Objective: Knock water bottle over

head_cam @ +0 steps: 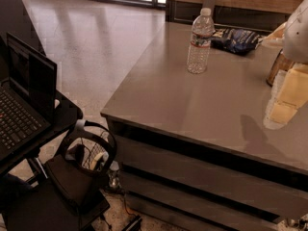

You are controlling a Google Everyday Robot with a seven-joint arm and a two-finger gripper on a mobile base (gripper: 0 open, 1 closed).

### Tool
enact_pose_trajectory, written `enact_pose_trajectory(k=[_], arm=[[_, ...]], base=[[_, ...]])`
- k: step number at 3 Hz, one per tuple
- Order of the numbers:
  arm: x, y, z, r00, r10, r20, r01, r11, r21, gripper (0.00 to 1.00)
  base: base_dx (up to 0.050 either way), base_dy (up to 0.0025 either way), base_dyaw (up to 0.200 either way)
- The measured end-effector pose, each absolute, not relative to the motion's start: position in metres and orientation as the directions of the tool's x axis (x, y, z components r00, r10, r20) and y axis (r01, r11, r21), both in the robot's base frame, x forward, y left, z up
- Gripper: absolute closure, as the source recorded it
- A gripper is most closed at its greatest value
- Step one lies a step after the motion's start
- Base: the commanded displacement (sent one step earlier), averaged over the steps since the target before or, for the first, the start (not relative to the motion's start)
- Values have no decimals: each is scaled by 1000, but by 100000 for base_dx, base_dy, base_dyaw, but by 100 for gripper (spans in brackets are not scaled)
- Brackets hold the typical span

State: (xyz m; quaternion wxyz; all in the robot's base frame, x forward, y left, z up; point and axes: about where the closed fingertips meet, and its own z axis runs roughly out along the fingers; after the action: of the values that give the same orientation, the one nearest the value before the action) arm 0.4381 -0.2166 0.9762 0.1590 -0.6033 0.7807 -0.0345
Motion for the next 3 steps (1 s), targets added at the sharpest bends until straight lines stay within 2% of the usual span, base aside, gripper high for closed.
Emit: enact_pose_trajectory(k=[1,2,3], arm=[[438,-217,976,-221,-953,-207,-931,270,-246,0],[438,-217,976,-221,-953,-207,-931,270,-246,0],[438,-217,976,-221,-953,-207,-931,270,-246,0]], base=[[-1,1,-20012],[3638,251,13813],[1,-1,-19586]])
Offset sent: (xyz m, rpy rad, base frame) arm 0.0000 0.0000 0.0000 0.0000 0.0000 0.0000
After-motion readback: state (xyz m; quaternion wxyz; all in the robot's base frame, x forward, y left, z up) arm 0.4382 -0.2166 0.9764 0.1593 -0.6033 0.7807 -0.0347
